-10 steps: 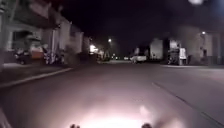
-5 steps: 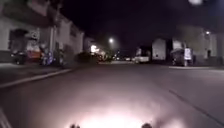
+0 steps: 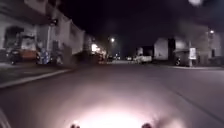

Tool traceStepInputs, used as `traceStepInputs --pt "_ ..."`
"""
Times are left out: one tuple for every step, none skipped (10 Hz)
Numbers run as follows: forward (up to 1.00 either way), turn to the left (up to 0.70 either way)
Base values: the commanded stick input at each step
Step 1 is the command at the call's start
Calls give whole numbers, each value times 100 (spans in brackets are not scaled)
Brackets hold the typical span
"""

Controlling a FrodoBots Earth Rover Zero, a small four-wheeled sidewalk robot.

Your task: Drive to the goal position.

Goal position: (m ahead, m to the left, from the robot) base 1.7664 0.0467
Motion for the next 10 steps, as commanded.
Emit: traceStepInputs --pt "100 0" --pt "100 0" --pt "100 0" --pt "100 0" --pt "100 0" --pt "100 0" --pt "100 0" --pt "100 0" --pt "100 0" --pt "100 0"
